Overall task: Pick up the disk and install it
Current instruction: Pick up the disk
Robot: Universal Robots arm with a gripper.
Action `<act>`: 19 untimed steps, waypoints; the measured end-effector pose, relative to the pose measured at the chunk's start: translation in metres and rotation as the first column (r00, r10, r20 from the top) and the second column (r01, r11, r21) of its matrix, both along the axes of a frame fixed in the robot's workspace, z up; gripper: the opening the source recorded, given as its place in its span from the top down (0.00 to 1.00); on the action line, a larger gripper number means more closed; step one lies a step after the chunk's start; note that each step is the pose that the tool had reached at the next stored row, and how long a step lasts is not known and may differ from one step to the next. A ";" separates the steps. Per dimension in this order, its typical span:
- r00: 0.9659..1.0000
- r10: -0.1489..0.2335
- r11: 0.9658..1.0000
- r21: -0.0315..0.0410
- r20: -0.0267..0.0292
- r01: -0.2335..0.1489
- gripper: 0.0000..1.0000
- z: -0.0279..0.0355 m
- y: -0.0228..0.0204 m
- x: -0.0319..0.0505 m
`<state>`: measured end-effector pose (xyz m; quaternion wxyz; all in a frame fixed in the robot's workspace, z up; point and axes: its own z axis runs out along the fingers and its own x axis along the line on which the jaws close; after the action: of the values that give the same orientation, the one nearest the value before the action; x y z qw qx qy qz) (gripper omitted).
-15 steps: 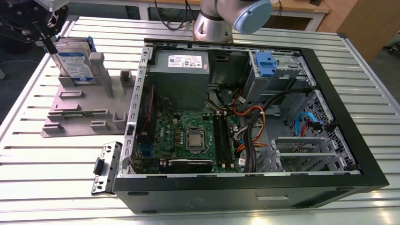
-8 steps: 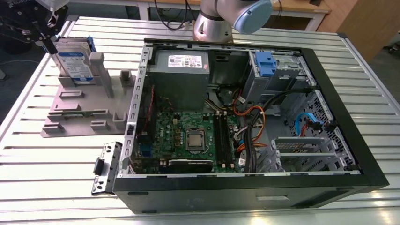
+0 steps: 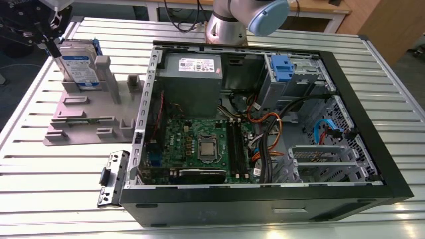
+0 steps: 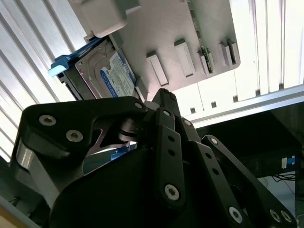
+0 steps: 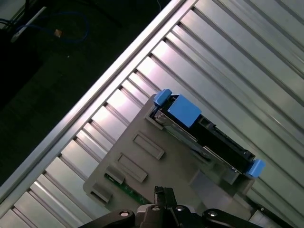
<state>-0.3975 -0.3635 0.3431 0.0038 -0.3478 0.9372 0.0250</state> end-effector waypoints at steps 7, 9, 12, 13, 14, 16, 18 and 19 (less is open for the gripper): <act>1.000 0.019 1.000 0.000 0.000 -0.019 0.90 0.0000 0.0000 0.0000; 1.000 0.024 1.000 0.000 0.000 -0.024 0.90 0.0000 0.0000 0.0000; 1.000 0.031 1.000 0.000 0.000 -0.031 0.90 0.0000 0.0000 0.0000; 0.999 0.033 0.999 0.000 0.000 -0.033 0.90 0.0000 0.0000 0.0000; 0.999 0.035 0.999 0.000 0.000 -0.035 0.90 0.0000 0.0000 0.0000; 0.999 0.040 0.999 0.000 0.000 -0.040 0.90 0.0000 0.0000 0.0000; 0.999 0.045 0.999 0.000 0.000 -0.045 0.90 0.0000 0.0000 0.0000; 0.999 0.047 0.999 0.000 0.000 -0.047 0.90 0.0000 0.0000 0.0000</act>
<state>-0.3975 -0.3635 0.3431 0.0032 -0.3698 0.9287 0.0251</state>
